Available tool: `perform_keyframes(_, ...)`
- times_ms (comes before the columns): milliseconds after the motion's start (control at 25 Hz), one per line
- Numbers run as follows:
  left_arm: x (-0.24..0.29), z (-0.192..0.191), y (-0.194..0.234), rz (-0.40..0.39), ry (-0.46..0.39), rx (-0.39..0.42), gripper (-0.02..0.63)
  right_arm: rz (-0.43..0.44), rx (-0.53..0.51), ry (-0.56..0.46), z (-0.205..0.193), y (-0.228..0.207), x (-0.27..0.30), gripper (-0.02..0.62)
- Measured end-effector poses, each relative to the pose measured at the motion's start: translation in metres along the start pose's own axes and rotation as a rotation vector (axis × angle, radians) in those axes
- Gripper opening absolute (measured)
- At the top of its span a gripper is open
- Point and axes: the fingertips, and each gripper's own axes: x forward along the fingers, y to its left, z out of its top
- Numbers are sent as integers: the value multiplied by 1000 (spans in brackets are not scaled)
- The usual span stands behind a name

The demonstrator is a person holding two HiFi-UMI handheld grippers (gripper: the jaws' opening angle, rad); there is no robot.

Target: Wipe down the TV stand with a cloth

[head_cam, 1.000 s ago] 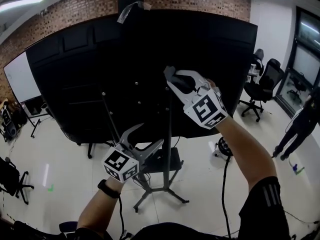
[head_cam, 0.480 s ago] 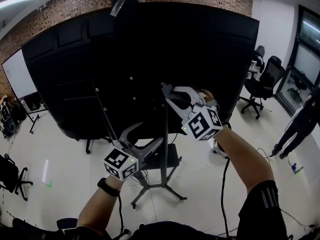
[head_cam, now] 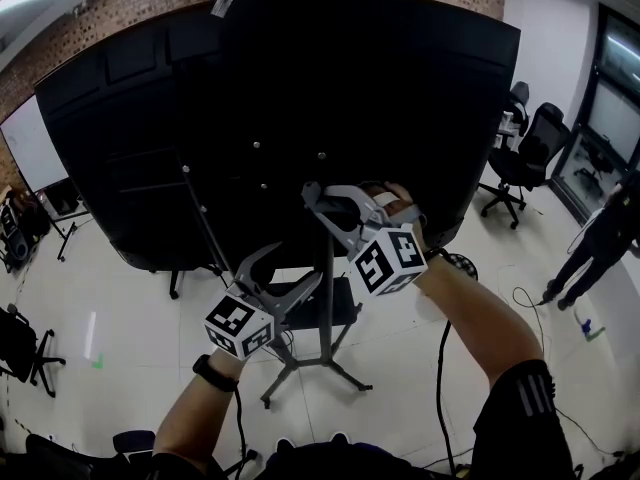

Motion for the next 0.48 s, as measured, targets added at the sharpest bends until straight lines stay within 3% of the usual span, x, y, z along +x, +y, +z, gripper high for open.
perform_keyframes(160, -4, -11, 0, 7, 18, -5, 333, -16, -14, -11, -4, 7, -4, 58)
perform_keyframes(280, -4, -22, 0, 7, 33, -20, 332, -35, -84, 7, -2, 13, -7, 58)
perform_keyframes(480, -2, -40, 1, 6, 49, -46, 332, 26, -179, 46, -17, 48, 1, 58)
